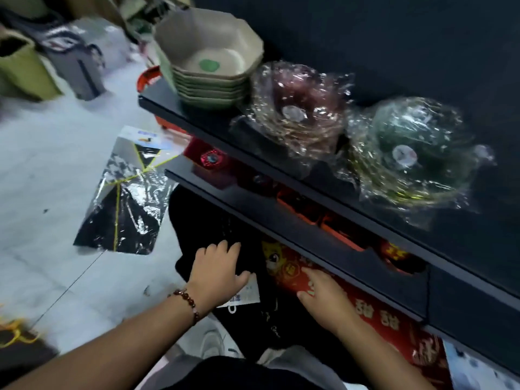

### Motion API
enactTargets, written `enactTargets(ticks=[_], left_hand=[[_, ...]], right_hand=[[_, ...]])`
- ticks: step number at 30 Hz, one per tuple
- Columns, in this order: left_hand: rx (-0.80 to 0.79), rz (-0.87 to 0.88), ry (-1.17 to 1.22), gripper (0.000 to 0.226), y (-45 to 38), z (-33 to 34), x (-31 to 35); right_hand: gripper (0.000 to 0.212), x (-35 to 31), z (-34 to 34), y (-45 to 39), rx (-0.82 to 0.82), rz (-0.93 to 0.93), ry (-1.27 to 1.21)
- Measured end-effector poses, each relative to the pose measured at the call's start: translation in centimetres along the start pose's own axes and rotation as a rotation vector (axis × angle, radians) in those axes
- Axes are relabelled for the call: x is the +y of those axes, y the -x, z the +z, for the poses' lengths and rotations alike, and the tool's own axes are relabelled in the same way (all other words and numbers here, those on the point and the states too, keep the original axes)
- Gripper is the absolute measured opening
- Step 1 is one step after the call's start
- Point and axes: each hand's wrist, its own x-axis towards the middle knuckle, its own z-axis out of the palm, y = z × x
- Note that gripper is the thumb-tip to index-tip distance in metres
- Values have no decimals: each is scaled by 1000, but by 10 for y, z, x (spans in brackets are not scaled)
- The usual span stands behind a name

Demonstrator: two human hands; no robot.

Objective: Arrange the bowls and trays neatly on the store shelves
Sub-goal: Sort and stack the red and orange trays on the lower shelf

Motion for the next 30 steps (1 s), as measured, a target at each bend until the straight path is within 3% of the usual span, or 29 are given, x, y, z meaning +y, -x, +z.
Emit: enactTargets(ticks=[8, 20, 30], left_hand=[[94, -80, -28, 80, 1, -20, -41], [75, -107, -106, 61, 40, -27, 0], [120, -28, -84, 68, -9, -35, -16]], right_hand=[[62, -62, -16, -29, 25, -111, 26], [49, -53, -7, -16, 40, -316, -96], [53, -37, -1, -46, 39, -209, -152]])
